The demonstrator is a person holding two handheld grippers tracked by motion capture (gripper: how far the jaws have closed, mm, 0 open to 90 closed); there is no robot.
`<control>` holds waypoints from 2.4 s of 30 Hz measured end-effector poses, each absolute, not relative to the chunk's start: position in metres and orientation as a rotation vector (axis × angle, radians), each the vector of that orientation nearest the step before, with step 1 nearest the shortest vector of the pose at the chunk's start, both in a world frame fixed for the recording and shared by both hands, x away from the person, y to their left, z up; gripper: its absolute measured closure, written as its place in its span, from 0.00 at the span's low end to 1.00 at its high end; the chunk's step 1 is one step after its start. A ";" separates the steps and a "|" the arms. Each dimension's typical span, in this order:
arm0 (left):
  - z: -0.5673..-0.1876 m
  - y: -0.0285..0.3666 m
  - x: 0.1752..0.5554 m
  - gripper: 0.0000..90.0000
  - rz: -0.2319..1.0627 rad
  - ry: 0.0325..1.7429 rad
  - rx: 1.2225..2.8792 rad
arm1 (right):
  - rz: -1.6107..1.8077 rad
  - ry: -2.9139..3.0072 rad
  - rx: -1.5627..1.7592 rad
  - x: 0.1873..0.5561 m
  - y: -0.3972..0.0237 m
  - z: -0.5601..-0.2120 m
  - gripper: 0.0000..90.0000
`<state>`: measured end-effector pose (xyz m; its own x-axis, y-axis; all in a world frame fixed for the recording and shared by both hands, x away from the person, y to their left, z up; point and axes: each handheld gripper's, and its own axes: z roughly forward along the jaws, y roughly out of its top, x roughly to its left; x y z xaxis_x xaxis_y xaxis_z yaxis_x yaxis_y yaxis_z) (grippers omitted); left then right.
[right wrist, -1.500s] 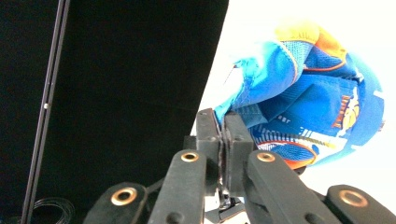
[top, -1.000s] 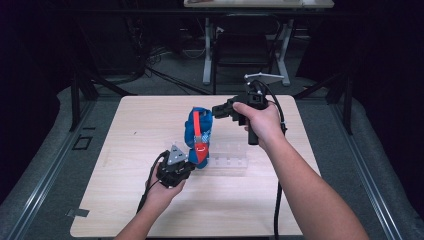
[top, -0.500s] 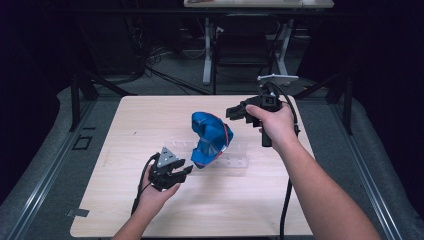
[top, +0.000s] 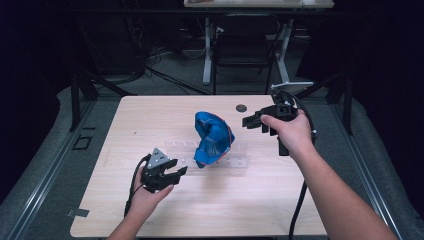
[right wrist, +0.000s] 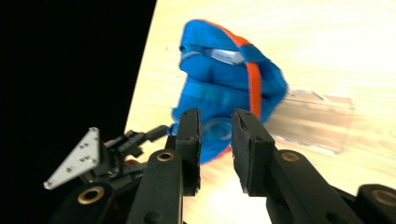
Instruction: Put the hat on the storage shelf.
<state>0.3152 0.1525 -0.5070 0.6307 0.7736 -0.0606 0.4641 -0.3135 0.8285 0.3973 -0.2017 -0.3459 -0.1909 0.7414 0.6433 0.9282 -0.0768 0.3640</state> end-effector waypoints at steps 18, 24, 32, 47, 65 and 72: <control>-0.509 0.186 0.305 0.54 0.466 1.028 1.944 | -1.128 -1.969 -1.890 0.361 -0.243 -0.359 0.78; -0.515 0.199 0.300 0.53 0.464 1.048 1.944 | -1.101 -2.037 -1.898 0.350 -0.244 -0.369 0.77; -0.521 0.222 0.290 0.51 0.472 1.098 1.909 | -1.117 -2.055 -1.871 0.337 -0.243 -0.385 0.71; -0.535 0.248 0.274 0.45 0.464 1.153 1.872 | -1.159 -2.078 -1.871 0.305 -0.251 -0.437 0.57; -0.550 0.257 0.272 0.45 0.437 1.206 1.850 | -1.175 -2.118 -1.896 0.284 -0.251 -0.498 0.52; -0.551 0.258 0.272 0.45 0.437 1.210 1.860 | -1.208 -2.091 -1.914 0.283 -0.250 -0.513 0.52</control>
<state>0.2716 0.2578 -0.5512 0.4701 0.8694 -0.1520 0.5711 -0.1684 0.8034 0.2827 -0.2503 -0.5126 -0.2274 0.8186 0.5274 0.8658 -0.0780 0.4943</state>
